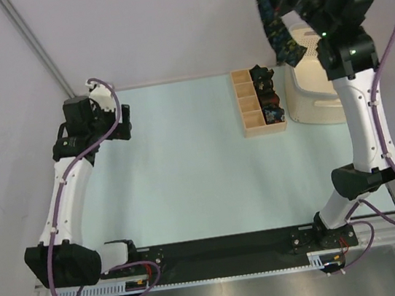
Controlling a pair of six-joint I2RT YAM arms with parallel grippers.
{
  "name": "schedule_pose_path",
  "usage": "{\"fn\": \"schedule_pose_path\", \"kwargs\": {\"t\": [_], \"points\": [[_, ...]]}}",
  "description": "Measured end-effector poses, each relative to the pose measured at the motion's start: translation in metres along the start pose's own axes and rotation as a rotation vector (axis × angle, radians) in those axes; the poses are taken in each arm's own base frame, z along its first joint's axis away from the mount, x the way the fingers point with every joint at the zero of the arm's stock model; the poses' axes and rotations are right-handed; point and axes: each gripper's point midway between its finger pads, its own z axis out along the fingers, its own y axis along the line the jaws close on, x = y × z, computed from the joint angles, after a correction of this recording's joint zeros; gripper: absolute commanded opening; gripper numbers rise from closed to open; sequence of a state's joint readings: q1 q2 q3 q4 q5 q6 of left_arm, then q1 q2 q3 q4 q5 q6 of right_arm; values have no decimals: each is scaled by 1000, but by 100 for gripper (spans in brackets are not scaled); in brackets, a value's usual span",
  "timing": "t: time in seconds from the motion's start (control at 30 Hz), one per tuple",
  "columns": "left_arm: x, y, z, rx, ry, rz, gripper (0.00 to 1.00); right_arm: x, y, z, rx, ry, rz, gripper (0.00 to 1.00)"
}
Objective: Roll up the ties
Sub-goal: Place the tie at the center of the board.
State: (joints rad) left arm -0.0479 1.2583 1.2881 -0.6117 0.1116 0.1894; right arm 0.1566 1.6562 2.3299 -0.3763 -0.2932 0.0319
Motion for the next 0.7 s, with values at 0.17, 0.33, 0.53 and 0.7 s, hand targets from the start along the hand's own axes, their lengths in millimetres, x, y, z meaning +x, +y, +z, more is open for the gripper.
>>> {"fn": "schedule_pose_path", "kwargs": {"t": [0.17,0.33,0.53,0.7], "points": [[-9,-4,-15,11,-57,-5,100,12,111,10,-232,20,78,0],[-3,-10,-19,42,-68,-23,100,30,171,4,-374,66,108,0],[5,-21,-36,100,-128,-32,100,150,192,-17,-438,351,107,0],[2,-20,-58,114,-219,-56,99,279,195,-61,-441,718,146,0]]}}
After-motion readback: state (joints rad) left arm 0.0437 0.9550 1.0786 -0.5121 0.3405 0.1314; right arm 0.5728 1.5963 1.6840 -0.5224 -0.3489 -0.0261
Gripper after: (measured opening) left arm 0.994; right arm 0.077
